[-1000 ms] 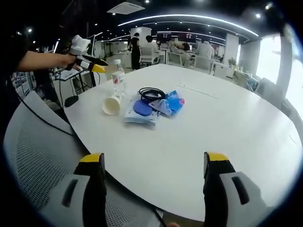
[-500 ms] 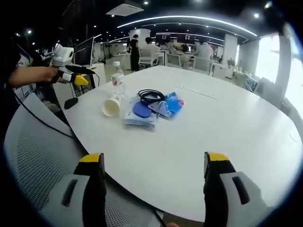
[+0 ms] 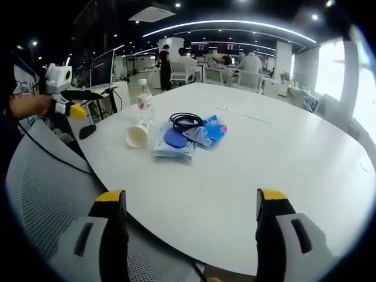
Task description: Arrange the tabletop items into an orderly group along one side of the table until the central work area is clear of visible clutter.
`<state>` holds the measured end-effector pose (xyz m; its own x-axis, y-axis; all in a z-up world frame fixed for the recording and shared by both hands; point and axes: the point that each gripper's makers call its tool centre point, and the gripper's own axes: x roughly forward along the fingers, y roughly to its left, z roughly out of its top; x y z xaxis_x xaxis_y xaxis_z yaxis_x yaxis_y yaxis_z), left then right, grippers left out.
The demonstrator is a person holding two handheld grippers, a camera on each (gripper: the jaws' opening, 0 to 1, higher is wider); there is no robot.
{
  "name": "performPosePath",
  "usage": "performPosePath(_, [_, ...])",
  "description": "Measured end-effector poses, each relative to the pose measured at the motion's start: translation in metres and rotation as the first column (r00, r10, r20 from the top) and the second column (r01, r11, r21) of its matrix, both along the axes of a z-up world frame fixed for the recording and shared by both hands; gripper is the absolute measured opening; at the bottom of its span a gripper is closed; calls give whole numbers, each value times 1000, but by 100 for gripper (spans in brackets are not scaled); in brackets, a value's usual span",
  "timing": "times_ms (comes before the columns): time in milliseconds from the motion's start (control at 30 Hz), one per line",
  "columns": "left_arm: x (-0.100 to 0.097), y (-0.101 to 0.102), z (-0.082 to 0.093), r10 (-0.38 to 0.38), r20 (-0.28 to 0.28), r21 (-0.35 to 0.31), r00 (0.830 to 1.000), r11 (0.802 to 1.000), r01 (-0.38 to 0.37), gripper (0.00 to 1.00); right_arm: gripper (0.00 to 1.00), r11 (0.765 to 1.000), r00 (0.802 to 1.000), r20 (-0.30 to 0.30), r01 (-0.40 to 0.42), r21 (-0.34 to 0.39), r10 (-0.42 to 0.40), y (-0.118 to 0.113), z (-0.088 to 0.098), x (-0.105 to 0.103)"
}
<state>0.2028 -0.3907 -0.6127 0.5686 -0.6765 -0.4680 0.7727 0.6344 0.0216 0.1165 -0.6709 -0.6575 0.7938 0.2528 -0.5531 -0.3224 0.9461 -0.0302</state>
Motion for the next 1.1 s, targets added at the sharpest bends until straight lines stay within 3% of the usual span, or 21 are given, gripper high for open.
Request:
performPosePath(167, [-15, -4, -12, -22, -39, 0, 999, 1000, 22, 91, 95, 1000, 1000, -2, 0, 1, 0, 0, -1, 0])
performPosePath(333, [-24, -11, -18, -55, -34, 18, 998, 998, 55, 95, 100, 1000, 1000, -4, -3, 7, 3, 1, -1, 1])
performPosePath(467, [-22, -12, -19, -67, -12, 31, 998, 997, 67, 97, 100, 1000, 1000, -13, -4, 18, 4, 3, -2, 1])
performPosePath(633, [-24, -16, -22, -70, -29, 1, 997, 998, 70, 100, 100, 1000, 1000, -25, -8, 21, 9, 3, -3, 1])
performPosePath(900, [-28, -21, -23, -112, -10, 4, 994, 994, 112, 100, 100, 998, 996, -56, -66, -1, 65, 10, -4, 1])
performPosePath(1100, [-24, -18, -22, -88, -14, -10, 996, 996, 88, 100, 100, 997, 996, -34, -81, -12, 81, 11, 10, 16])
